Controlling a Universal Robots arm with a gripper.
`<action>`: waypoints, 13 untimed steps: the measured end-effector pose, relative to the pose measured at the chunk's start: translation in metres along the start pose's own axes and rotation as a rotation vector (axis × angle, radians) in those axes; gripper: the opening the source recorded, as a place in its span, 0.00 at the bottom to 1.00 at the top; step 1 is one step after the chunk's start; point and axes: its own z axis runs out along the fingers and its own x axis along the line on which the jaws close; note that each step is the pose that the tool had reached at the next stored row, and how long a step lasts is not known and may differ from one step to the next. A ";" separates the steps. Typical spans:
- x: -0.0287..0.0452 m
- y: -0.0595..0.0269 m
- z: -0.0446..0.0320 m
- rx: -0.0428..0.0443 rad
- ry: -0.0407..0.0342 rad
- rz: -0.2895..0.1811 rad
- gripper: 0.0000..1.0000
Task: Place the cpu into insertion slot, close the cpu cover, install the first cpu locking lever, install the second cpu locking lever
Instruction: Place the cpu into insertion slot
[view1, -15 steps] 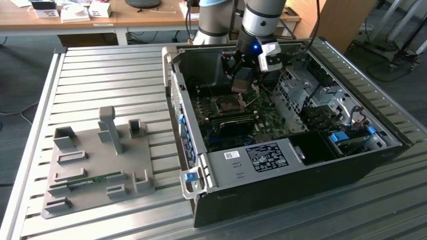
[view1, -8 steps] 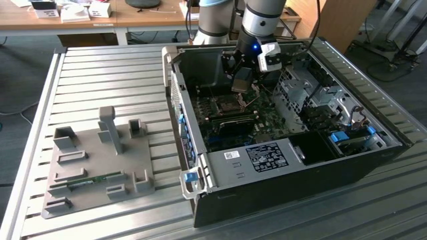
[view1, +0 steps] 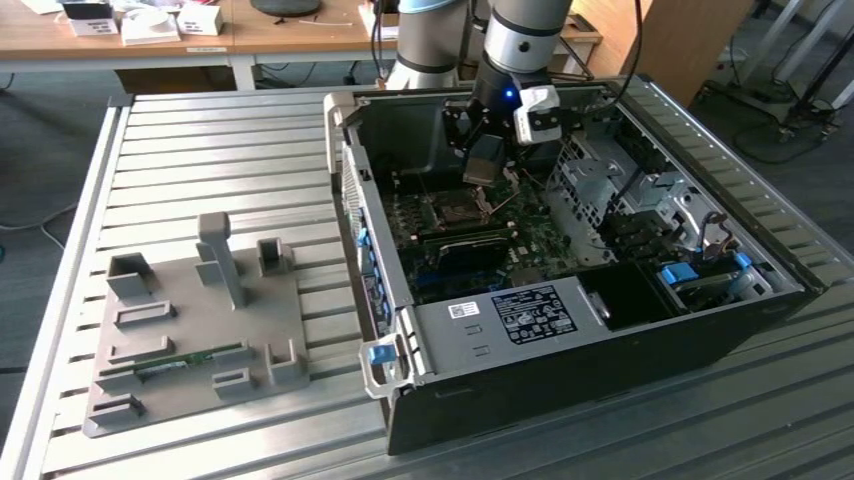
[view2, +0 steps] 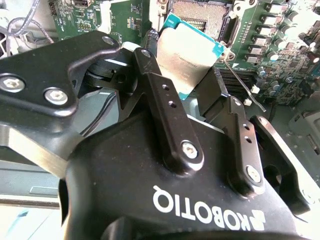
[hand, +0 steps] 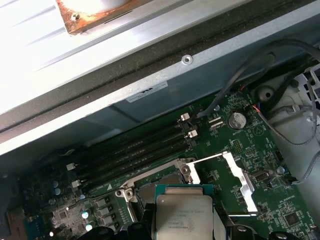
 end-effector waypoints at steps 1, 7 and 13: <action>0.0000 0.0000 0.0000 0.0000 0.0000 0.000 0.54; 0.0000 0.0000 0.0000 0.0000 -0.0001 0.001 0.54; 0.0000 0.0000 0.0001 -0.0002 -0.0013 0.014 0.54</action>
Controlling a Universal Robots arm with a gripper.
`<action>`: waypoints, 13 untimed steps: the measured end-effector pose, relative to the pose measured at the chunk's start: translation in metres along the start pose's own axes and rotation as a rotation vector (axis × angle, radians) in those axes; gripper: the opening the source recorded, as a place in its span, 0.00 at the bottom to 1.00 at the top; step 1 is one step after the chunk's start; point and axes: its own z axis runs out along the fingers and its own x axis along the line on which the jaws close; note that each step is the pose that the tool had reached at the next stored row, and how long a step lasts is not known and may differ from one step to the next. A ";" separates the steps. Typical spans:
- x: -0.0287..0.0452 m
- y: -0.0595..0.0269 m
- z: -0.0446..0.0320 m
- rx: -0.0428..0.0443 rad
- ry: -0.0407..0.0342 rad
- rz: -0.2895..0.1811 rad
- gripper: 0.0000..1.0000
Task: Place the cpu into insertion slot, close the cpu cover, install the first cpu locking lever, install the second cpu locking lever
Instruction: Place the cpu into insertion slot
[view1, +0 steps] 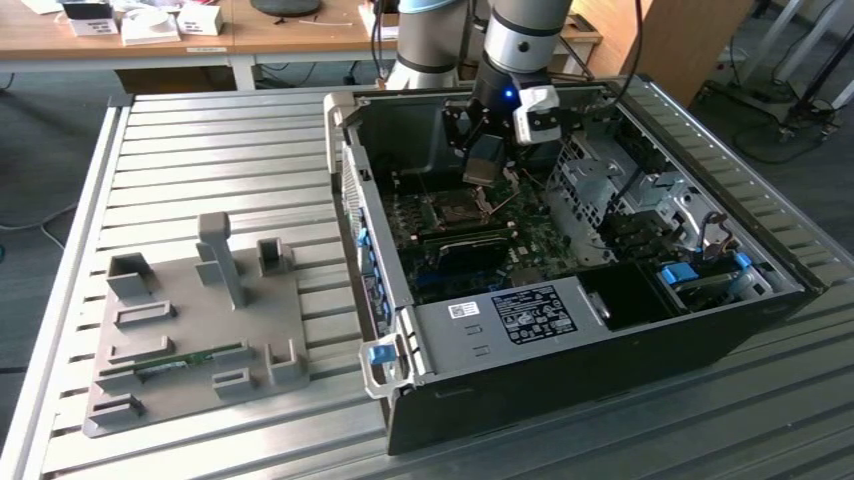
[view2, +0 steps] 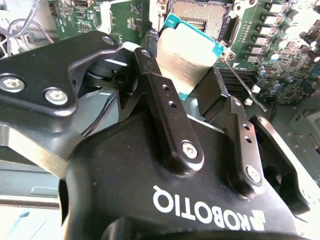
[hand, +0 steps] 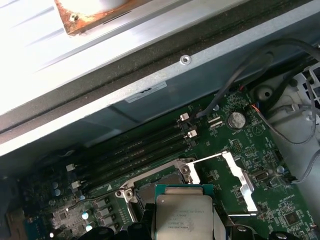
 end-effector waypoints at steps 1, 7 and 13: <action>0.0000 0.0000 0.0001 -0.0001 -0.0007 0.009 0.54; 0.0000 0.0000 0.0003 -0.0012 -0.0051 0.058 0.54; 0.0000 -0.0001 0.0005 -0.0017 -0.0074 0.084 0.54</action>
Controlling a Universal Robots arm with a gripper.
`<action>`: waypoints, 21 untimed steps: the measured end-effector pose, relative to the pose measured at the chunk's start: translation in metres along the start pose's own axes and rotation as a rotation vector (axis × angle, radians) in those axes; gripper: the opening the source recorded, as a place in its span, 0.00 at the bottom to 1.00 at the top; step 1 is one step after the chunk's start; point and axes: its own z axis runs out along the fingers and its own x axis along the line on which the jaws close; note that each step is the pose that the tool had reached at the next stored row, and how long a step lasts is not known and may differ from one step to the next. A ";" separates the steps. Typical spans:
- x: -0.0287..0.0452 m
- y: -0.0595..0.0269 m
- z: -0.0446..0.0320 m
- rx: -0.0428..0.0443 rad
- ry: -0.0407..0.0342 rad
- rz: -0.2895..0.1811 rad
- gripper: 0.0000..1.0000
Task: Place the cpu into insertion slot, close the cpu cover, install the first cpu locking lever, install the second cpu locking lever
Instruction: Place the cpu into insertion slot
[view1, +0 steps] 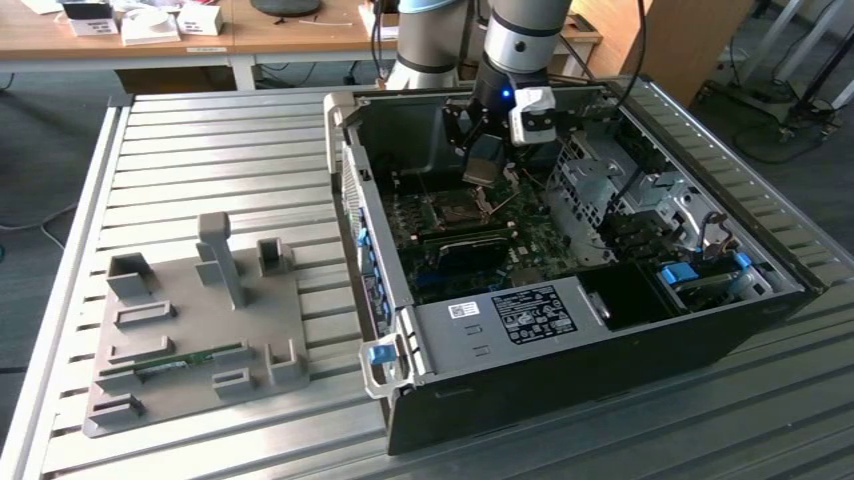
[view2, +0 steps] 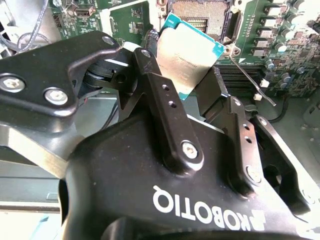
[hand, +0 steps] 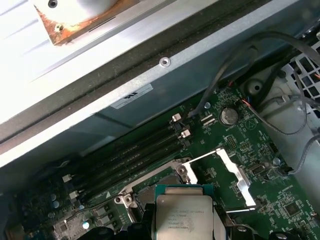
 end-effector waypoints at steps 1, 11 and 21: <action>0.0000 0.0000 0.0000 0.0000 -0.0002 0.003 0.54; 0.0000 0.0000 0.0000 -0.0003 -0.0016 0.017 0.54; 0.0000 0.0000 0.0000 -0.0004 -0.0022 0.024 0.54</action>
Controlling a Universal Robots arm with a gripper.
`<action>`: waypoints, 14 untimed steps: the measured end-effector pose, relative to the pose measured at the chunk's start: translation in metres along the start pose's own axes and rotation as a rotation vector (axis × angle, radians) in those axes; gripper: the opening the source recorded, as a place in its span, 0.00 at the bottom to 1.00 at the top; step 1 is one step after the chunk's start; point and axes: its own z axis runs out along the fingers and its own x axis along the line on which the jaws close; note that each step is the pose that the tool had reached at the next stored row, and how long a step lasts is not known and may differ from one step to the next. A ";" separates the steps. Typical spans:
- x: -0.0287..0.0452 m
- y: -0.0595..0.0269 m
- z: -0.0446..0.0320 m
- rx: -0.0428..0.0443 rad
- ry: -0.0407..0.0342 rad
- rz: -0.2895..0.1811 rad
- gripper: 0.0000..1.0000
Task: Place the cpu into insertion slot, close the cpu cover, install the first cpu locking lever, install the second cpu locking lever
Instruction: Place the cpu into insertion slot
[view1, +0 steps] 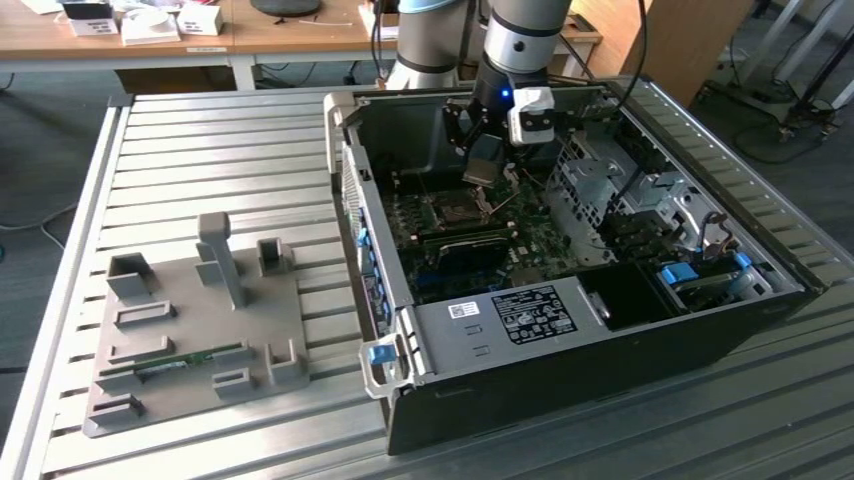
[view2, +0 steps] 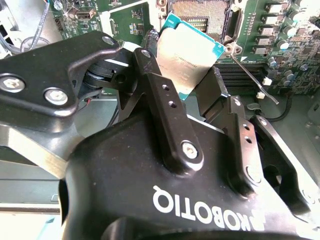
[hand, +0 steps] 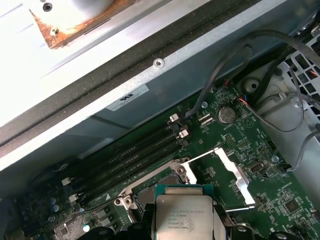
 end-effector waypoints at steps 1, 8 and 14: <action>0.0000 0.0000 0.0000 0.0000 0.0000 0.001 0.54; 0.0000 0.0000 0.0000 -0.0001 -0.0003 0.003 0.54; 0.0000 0.0000 0.0000 -0.0001 -0.0004 0.004 0.54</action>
